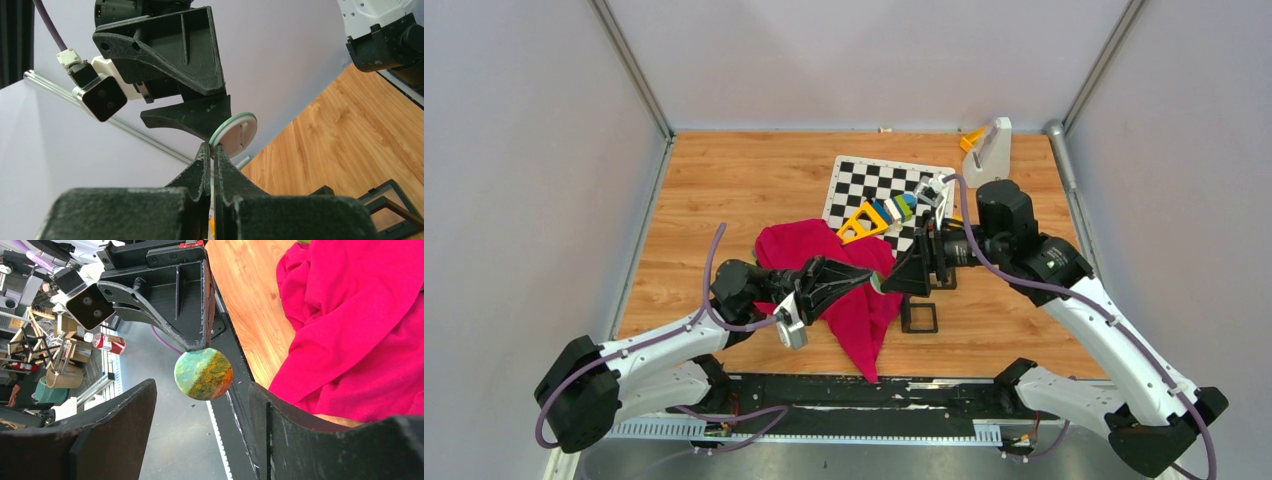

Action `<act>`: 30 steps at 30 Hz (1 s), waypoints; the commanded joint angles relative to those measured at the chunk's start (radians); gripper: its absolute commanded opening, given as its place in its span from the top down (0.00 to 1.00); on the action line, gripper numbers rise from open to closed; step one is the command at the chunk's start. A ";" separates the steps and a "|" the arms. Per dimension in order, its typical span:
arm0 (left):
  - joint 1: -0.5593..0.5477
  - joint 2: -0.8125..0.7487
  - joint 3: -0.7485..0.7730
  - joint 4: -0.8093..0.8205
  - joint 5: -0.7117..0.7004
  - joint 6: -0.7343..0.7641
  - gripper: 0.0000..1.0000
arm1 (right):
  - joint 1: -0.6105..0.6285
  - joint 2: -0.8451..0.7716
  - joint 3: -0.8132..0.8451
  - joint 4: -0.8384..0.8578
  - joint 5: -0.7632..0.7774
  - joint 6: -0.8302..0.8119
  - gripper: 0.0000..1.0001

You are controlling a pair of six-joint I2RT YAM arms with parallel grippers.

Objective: Remove the brooch from the garment

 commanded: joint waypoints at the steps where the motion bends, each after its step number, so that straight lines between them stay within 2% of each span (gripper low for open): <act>1: 0.003 0.000 0.020 0.035 0.014 -0.004 1.00 | -0.002 0.013 0.009 0.062 -0.045 -0.023 0.34; 12: 0.004 0.013 0.035 0.015 0.014 -0.002 1.00 | 0.033 0.030 -0.009 0.079 -0.021 -0.032 0.37; 20: 0.003 0.012 0.039 0.015 0.013 -0.005 1.00 | 0.054 0.043 -0.021 0.083 -0.027 -0.036 0.45; 27: 0.003 0.012 0.043 0.015 0.016 -0.006 1.00 | 0.062 0.052 -0.028 0.084 -0.017 -0.037 0.43; 30: 0.003 0.013 0.044 0.016 0.021 -0.010 1.00 | 0.062 0.052 -0.030 0.087 -0.015 -0.035 0.46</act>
